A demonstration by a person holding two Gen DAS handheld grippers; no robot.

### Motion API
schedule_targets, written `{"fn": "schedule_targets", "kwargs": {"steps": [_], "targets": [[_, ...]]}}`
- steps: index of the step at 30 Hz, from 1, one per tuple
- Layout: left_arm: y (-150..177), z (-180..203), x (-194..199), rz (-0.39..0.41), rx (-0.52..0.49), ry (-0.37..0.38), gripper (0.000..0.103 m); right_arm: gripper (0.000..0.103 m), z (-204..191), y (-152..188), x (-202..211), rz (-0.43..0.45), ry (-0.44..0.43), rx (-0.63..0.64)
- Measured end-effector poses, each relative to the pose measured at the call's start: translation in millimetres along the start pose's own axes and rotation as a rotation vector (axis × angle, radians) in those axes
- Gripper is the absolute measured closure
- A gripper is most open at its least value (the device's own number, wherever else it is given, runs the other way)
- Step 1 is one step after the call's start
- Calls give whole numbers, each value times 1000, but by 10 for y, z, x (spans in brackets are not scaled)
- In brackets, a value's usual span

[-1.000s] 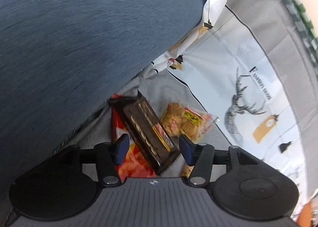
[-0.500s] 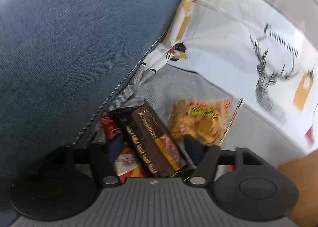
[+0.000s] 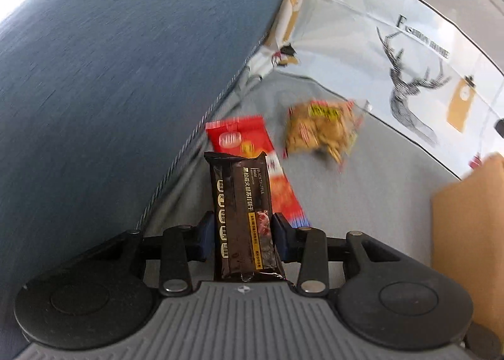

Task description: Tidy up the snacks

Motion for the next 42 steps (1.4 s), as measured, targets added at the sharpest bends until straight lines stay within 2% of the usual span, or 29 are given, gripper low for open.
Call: {"fn": "schedule_targets", "kwargs": {"steps": [5,11,20,25,32,42], "targets": [[235,-110,281,7,19,39,61,85,-61,104,309,33,-13,7],[398,-114,603,71,31,104,61,85,-75,175,856,163,-35,36],[569,131,1030,214,-27,214,60,85,122,282,1724,371,-46,132],[594,321,1160,275,-58,270,60,85,376,385,2117,445,-19,166],[593,579,1250,303,-44,355,60,85,836,527,2411,473,39,109],[607,922,1340,350,-67,454,60,85,1257,641,2503,476,104,59]]}}
Point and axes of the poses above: each gripper's, at about its wrist camera, not at the fingertips, and x roughly against the way its jaws point, z to its right, y to its underside, the point moved 1 cm from there along -x, roughly the way its jaws point, and after that the axes turned 13 degrees about -y, right-handed, at the moved point
